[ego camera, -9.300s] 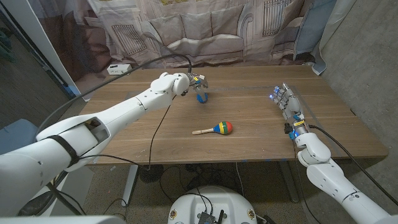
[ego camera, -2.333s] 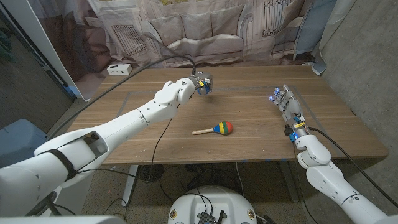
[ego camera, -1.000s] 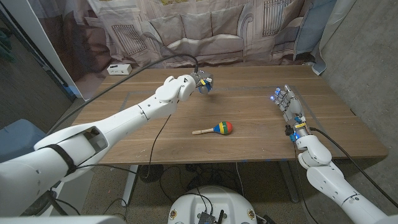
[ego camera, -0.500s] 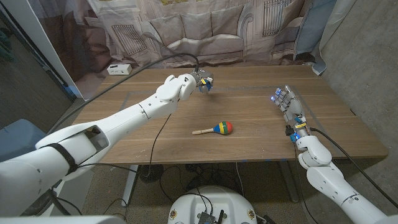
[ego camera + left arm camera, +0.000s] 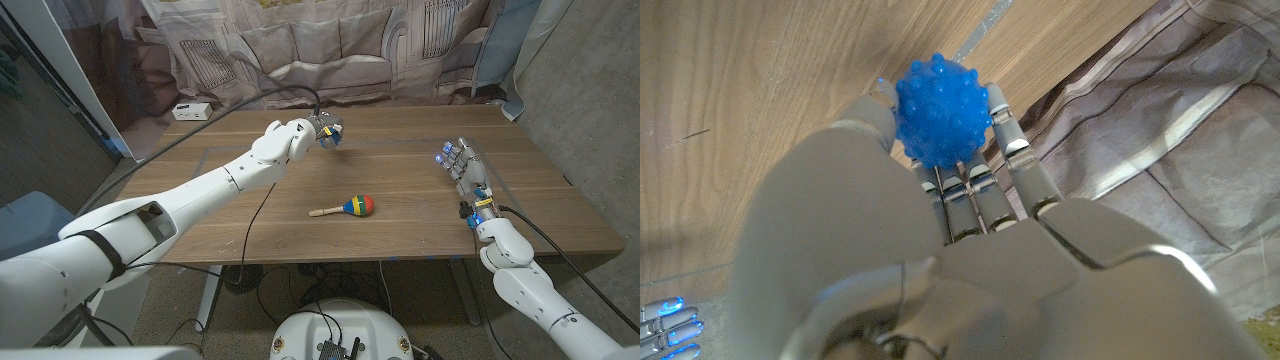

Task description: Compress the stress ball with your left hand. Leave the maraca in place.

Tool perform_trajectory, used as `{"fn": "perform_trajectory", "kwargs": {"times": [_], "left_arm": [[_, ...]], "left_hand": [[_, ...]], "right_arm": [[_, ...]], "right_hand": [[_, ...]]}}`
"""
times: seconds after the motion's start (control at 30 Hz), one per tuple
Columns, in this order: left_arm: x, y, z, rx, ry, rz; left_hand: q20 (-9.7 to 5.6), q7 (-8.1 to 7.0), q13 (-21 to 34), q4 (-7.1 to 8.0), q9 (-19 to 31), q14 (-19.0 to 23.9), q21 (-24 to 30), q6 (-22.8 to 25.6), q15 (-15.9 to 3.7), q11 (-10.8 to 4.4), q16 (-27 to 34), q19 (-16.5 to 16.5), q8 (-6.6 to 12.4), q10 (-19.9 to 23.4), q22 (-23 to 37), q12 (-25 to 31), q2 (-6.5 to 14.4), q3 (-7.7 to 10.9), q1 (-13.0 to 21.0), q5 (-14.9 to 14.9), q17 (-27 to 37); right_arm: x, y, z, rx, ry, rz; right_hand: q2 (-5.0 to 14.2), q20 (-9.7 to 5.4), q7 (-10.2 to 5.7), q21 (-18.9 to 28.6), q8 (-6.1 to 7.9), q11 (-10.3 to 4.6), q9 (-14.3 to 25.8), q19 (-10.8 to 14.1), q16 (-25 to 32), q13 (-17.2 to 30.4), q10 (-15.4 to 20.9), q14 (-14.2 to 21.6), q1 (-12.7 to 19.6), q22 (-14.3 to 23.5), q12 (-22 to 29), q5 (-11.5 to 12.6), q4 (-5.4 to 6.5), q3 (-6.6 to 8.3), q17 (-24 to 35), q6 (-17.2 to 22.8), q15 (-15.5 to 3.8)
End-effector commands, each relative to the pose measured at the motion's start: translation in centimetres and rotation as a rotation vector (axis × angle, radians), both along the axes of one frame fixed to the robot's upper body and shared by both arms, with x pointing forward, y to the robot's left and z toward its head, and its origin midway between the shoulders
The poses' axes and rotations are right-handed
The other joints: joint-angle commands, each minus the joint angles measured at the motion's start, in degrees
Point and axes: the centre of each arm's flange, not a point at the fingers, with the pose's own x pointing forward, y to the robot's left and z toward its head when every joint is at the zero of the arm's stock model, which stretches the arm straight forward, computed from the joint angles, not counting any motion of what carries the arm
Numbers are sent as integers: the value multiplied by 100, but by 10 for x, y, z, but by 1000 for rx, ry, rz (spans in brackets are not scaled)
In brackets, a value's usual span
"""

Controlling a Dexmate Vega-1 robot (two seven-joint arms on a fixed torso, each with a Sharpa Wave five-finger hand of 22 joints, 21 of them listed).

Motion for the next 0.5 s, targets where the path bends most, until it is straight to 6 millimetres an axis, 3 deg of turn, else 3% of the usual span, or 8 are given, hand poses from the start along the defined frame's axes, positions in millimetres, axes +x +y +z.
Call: {"fn": "perform_trajectory", "kwargs": {"times": [0.03,0.5], "left_arm": [[1,1,-2,-17,-2,-8],[1,1,-3,-49,-36,-39]], "left_hand": [[20,-8,16,-74,7,49,-25,62,-18,-12,36,57,-10,24,26,2,112,33,87,29,-10],[-25,-68,53,-337,-30,279,-7,264,-93,-56,110,206,10,189,32,74,285,243,417,88,-48]], "right_arm": [[0,1,-1,-1,6,0],[-1,1,0,-11,-1,0]], "right_hand": [[-22,-9,-3,21,-4,29,17,36,-17,17,40,59,48,19,-1,-8,7,-35,27,38,5],[-25,10,-22,16,-5,24,17,22,-20,17,40,53,42,20,-2,-10,10,-40,29,39,1]]}}
